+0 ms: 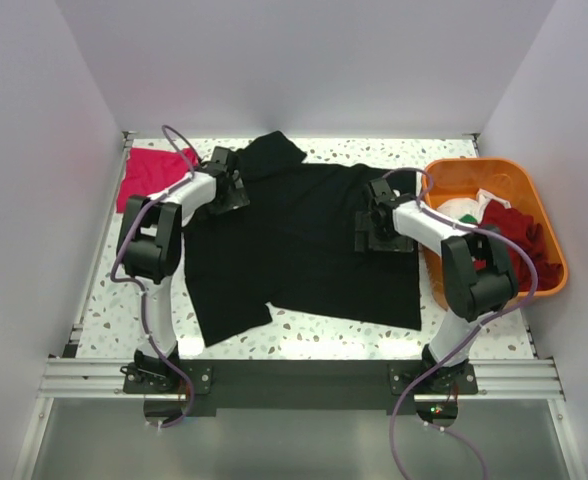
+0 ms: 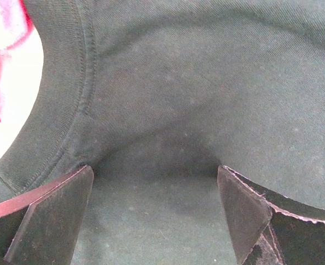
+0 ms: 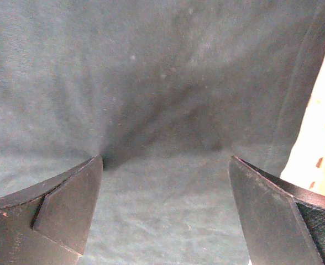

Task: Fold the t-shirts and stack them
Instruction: Flatten the tshirt out

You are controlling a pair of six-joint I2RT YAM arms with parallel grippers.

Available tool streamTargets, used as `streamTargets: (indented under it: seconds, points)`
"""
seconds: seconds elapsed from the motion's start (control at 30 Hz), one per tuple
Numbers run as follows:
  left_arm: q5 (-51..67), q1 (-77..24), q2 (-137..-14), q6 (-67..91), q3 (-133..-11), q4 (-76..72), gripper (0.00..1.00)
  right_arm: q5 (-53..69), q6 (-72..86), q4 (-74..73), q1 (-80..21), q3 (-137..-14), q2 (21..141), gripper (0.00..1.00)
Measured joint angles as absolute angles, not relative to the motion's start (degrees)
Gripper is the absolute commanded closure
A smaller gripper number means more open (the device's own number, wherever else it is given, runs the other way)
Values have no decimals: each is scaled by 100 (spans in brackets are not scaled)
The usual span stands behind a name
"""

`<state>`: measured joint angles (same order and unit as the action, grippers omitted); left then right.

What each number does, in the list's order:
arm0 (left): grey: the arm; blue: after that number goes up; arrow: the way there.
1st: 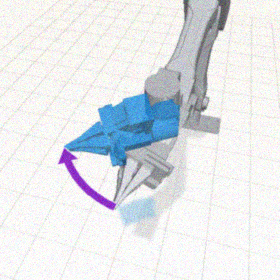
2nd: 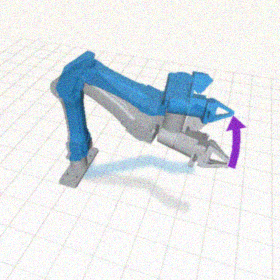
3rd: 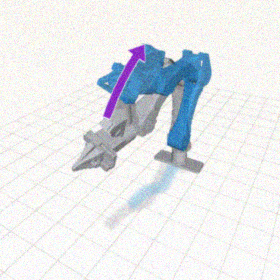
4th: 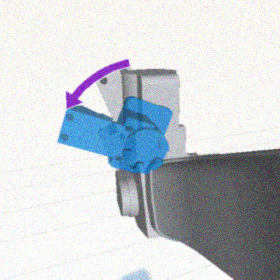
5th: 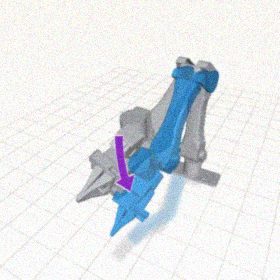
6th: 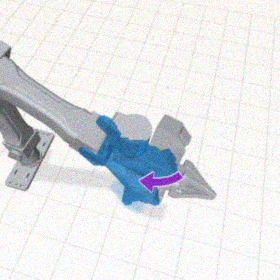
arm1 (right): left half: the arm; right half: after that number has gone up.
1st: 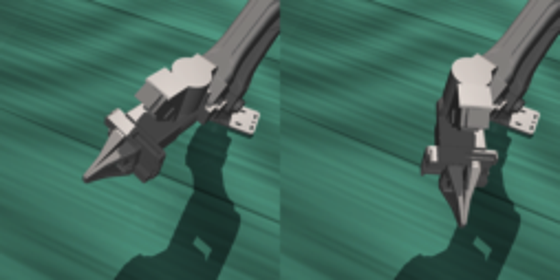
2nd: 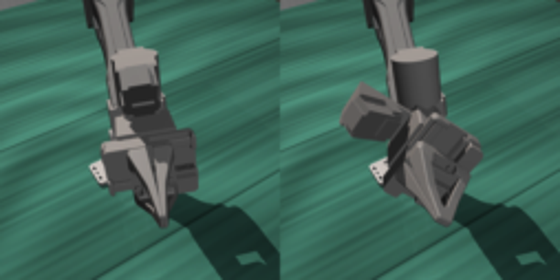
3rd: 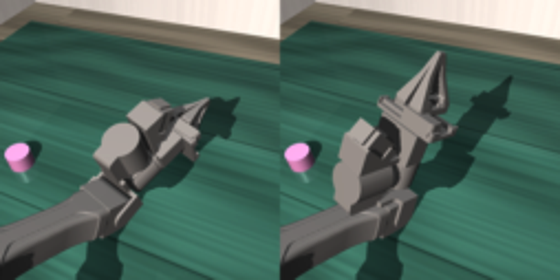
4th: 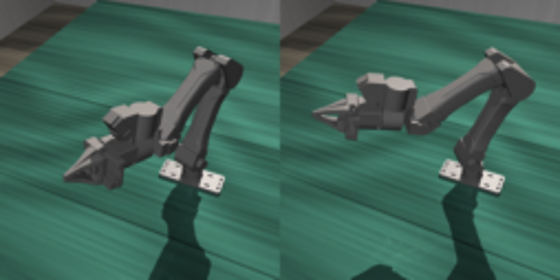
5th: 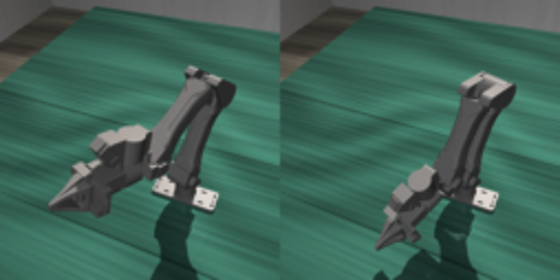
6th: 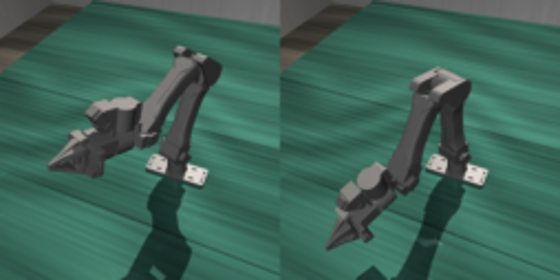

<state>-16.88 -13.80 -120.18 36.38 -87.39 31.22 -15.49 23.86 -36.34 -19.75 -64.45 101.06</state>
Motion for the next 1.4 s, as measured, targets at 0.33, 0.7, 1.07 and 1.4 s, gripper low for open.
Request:
streamTargets:
  seconds: [0.33, 0.7, 1.07, 1.4]
  points:
    - [-1391, -1376, -11990, 3481, -9174, 3138, 0, -1562, 2084, -3826, -1887, -8772, 10641, 1]
    - [-786, -1376, -12722, 2624, -10814, 2624, 0, -1653, 1848, -3948, -1610, -10807, 12958, 1]
    - [-851, -1374, -13933, 2145, -11620, 2567, 0, -1398, 1313, -4005, -1411, -12401, 14156, 1]
    - [-805, -1197, -14234, 2152, -12086, 2488, 0, -1052, 882, -4075, -1278, -13563, 14844, 1]
